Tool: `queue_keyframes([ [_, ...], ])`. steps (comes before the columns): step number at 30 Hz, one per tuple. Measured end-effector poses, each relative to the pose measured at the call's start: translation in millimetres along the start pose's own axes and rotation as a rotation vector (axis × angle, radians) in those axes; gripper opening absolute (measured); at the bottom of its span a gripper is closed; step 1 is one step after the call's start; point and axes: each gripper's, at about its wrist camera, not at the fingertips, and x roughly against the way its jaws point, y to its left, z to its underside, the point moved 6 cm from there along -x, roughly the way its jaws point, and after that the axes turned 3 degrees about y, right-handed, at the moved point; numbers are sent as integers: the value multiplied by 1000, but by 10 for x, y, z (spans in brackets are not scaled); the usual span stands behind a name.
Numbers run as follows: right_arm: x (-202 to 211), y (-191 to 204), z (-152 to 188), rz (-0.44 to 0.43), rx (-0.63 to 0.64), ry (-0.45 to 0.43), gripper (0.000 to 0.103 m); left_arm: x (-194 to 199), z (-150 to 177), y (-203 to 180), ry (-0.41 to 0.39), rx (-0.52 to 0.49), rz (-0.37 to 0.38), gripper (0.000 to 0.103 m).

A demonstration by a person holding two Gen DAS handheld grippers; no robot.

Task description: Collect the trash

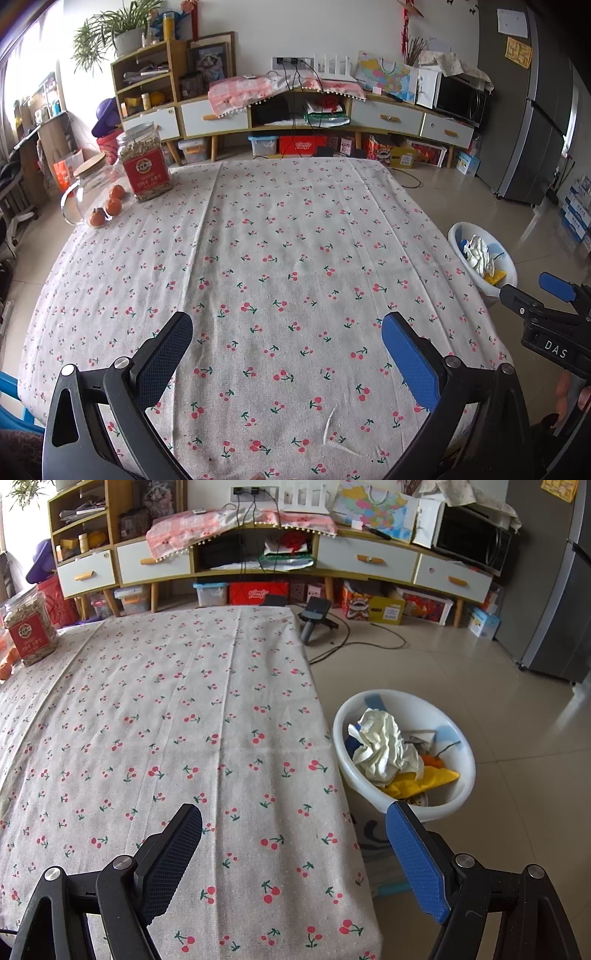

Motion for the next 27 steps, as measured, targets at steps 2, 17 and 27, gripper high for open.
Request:
queue_keyframes([
  [2, -1, -1, 0, -1, 0, 0, 85, 0, 0, 0, 0, 0, 0, 103],
  [17, -1, -3, -2, -1, 0, 0, 85, 2, -1, -1, 0, 0, 0, 103],
  [27, 12, -19, 7, 2, -1, -3, 85, 1, -4, 5, 0, 1, 1, 103],
])
